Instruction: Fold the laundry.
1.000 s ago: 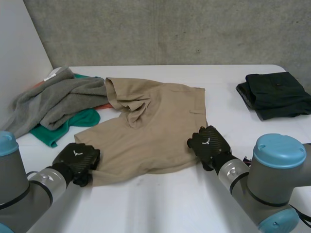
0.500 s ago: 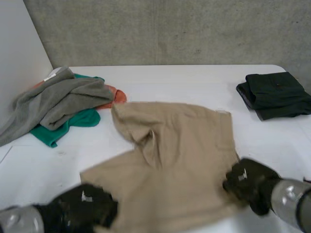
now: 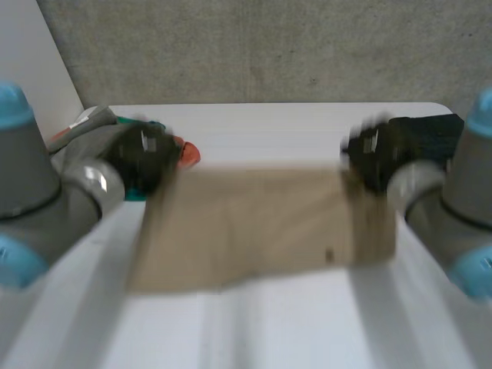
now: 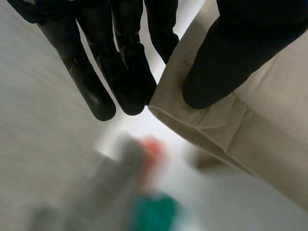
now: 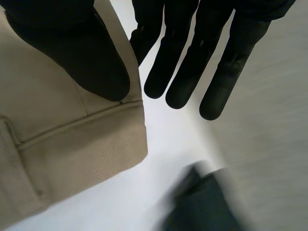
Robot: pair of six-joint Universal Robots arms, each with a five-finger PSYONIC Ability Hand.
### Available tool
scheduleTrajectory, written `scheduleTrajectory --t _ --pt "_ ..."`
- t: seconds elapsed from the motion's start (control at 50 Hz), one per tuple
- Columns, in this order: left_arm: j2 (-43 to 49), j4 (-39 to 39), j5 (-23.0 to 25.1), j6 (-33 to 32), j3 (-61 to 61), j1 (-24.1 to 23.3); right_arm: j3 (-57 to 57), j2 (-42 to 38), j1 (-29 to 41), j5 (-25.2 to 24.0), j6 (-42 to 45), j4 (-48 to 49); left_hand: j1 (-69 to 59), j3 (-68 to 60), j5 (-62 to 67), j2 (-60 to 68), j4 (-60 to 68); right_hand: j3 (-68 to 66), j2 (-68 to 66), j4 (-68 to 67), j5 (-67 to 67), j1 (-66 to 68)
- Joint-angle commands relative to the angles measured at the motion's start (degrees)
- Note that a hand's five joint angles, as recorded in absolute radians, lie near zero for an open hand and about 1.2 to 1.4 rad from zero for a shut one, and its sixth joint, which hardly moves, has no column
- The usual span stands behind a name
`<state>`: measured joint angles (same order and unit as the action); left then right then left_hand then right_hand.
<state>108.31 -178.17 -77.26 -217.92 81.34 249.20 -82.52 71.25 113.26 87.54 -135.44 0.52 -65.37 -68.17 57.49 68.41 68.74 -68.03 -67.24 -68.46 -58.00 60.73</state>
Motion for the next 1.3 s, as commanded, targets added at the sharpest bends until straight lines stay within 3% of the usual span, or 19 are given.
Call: scheduleTrajectory --t 0.02,0.06,0.1,0.14,0.2,0.3,0.44,0.5,0.62,0.72,0.86,0.92,1.0,1.08,1.16,1.22,1.3 --pt "-3.0 -23.2 -1.3 15.0 -15.5 0.1 14.4 1.0 0.8 2.7 -15.8 27.3 -14.6 -11.8 12.5 11.6 11.3 -12.0 -12.8 -11.5 -12.0 19.3" --pt "-4.1 -31.6 -2.7 23.2 -18.1 0.1 14.4 1.6 0.9 2.0 -19.4 34.5 -14.6 -11.8 12.5 11.6 11.3 -12.0 -12.8 -11.5 -12.0 19.3" --pt "-3.5 -34.1 -3.7 27.6 -19.6 0.4 14.3 1.8 1.3 1.8 -23.4 43.6 -14.6 -11.8 12.5 11.6 11.3 -12.0 -12.8 -11.5 -12.0 19.3" --pt "-2.7 -32.3 -4.5 30.9 -22.0 1.0 14.5 1.7 1.5 2.3 -24.1 46.1 -14.6 -11.8 12.5 11.6 11.3 -12.0 -12.8 -11.5 -12.0 19.3" --pt "-1.2 -28.3 -4.9 30.3 -23.5 1.5 16.2 0.6 1.7 3.3 -23.8 46.5 -14.6 -11.8 12.5 11.6 11.3 -12.0 -12.8 -11.5 -12.0 19.3" --pt "2.3 -19.2 -4.3 28.6 -21.4 1.8 17.9 -3.3 0.9 3.5 -23.6 39.7 -14.6 -11.8 12.5 11.6 11.3 -12.0 -12.8 -11.5 -12.0 19.3" --pt "5.4 -18.2 1.1 26.8 -10.4 0.8 15.5 -7.9 0.5 0.8 -23.4 31.4 -14.6 -11.8 12.5 11.6 11.3 -12.0 -12.8 -11.5 -12.0 19.3" --pt "7.2 -18.4 4.6 25.4 -5.0 0.0 12.6 -10.7 0.3 -0.5 -21.1 26.4 -14.6 -11.8 12.5 11.6 11.3 -12.0 -12.8 -11.5 -12.0 19.3" --pt "7.4 -14.6 6.2 21.2 4.3 -0.4 6.7 -14.8 -0.1 -1.4 -12.0 14.6 -14.6 -11.8 12.5 11.6 11.3 -12.0 -12.8 -11.5 -12.0 19.3" --pt "1.8 -2.7 6.8 15.8 12.7 -0.7 2.1 -13.0 -0.7 -1.9 -5.9 1.6 -14.6 -11.8 12.5 11.6 11.3 -12.0 -12.8 -11.5 -12.0 19.3" --pt "-8.2 15.7 7.4 5.9 20.2 -0.9 -7.1 -4.1 -2.2 -1.8 3.7 -22.2 -14.6 -11.8 12.5 11.6 11.3 -12.0 -12.8 -11.5 -12.0 19.3" --pt "-12.8 33.1 6.8 -3.9 24.1 -0.9 -13.6 1.8 -3.0 -2.5 8.8 -29.3 -14.6 -11.8 12.5 11.6 11.3 -12.0 -12.8 -11.5 -12.0 19.3" --pt "-15.8 48.7 6.2 -12.6 26.8 -1.0 -23.5 9.8 -4.6 -6.7 19.9 -32.8 -14.6 -11.8 12.5 11.6 11.3 -12.0 -12.8 -11.5 -12.0 19.3" --pt "-18.0 46.0 7.0 -14.2 26.9 -2.1 -26.5 13.2 -5.9 -11.0 24.5 -34.7 -14.6 -11.8 12.5 11.6 11.3 -12.0 -12.8 -11.5 -12.0 19.3" --pt "-15.1 39.1 7.4 -14.0 21.9 -1.5 -22.6 10.2 -6.1 -13.3 21.3 -33.5 -14.6 -11.8 12.5 11.6 11.3 -12.0 -12.8 -11.5 -12.0 19.3" --pt "-9.3 33.4 6.3 -12.1 14.8 -2.2 -17.2 6.5 -5.4 -12.4 15.4 -29.6 -14.6 -11.8 12.5 11.6 11.3 -12.0 -12.8 -11.5 -12.0 19.3" --pt "-1.4 24.9 2.9 -6.5 3.9 -3.9 -6.2 -0.4 -4.0 -5.6 3.7 -20.4 -14.6 -11.8 12.5 11.6 11.3 -12.0 -12.8 -11.5 -12.0 19.3"
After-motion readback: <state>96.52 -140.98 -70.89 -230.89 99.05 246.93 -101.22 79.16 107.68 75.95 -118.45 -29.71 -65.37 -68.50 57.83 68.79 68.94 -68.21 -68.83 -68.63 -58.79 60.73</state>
